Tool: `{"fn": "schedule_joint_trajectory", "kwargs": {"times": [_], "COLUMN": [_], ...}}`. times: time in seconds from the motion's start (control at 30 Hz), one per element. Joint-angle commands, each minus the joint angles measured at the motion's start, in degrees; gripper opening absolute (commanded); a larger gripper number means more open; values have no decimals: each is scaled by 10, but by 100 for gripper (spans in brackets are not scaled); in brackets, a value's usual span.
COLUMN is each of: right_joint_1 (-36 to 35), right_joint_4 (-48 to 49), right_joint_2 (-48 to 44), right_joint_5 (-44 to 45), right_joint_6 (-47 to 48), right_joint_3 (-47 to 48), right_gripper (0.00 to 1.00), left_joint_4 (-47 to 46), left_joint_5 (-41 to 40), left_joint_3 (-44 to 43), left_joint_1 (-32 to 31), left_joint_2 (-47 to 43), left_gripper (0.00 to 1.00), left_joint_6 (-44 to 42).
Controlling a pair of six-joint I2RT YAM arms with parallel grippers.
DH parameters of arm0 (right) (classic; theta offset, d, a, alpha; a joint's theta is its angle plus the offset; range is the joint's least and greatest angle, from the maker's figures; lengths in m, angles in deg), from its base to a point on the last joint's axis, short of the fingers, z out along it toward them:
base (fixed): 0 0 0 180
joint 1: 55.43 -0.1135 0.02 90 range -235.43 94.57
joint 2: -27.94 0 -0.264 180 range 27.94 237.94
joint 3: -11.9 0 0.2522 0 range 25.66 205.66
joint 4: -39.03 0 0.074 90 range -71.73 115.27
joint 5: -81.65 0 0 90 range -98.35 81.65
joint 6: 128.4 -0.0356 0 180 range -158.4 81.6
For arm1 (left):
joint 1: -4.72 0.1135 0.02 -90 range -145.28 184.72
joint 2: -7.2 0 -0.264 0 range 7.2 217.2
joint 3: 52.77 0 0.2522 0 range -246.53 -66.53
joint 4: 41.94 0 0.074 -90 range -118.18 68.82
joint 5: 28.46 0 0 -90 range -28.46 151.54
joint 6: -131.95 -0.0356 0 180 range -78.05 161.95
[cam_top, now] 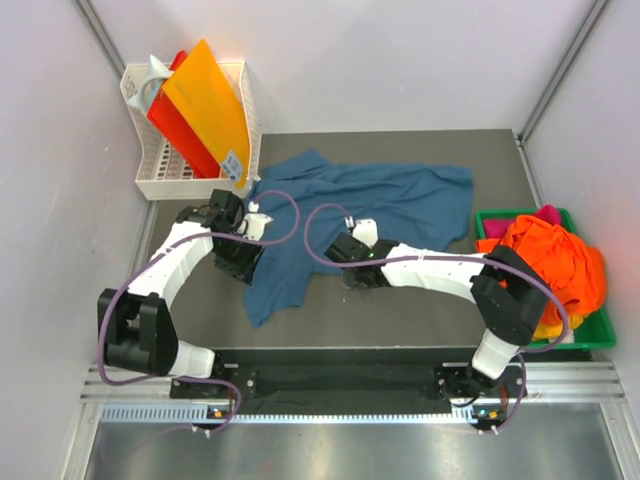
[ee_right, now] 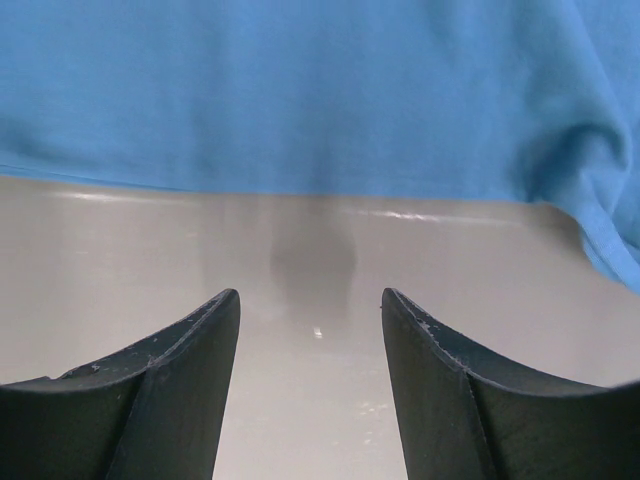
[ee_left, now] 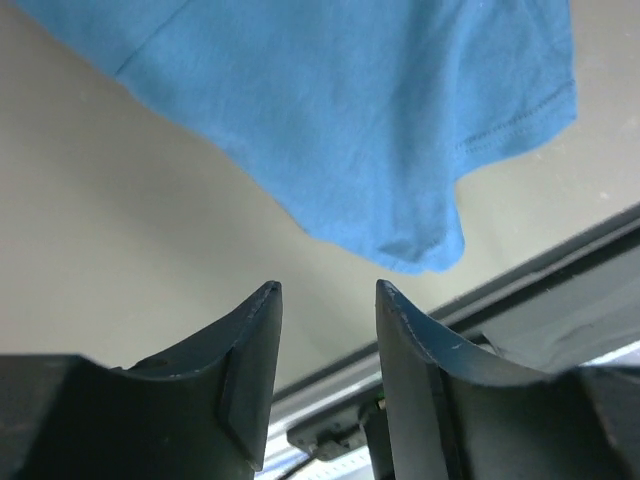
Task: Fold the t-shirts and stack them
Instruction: Flatten out the tshirt
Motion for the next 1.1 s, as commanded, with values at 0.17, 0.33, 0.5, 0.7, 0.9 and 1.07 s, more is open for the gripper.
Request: {"fn": "schedule_joint_trajectory", "kwargs": {"times": [0.17, 0.33, 0.5, 0.7, 0.9, 1.07], "right_joint_1": [-2, 22, 74, 177, 278, 319], "right_joint_4": [-7, -9, -20, -52, -81, -90], "right_joint_2": [-58, -98, -134, -160, -192, -182], "right_joint_5": [56, 65, 68, 90, 93, 79], "right_joint_6": [-15, -79, -121, -105, -103, -117], "right_joint_3": [-10, -68, -104, -111, -111, -113], "right_gripper": [62, 64, 65, 64, 62, 62], "left_joint_4": [-136, -174, -185, -175, -189, -195], "left_joint_5": [-25, 53, 59, 55, 61, 55], "left_joint_3": [74, 112, 98, 65, 62, 61], "left_joint_1": [-32, -37, -39, -40, -40, -40], "left_joint_2": [-41, -94, -71, 6, -5, -4], "left_gripper": [46, 45, 46, 43, 43, 43], "left_joint_6": [-19, -17, 4, 42, 58, 64]}}
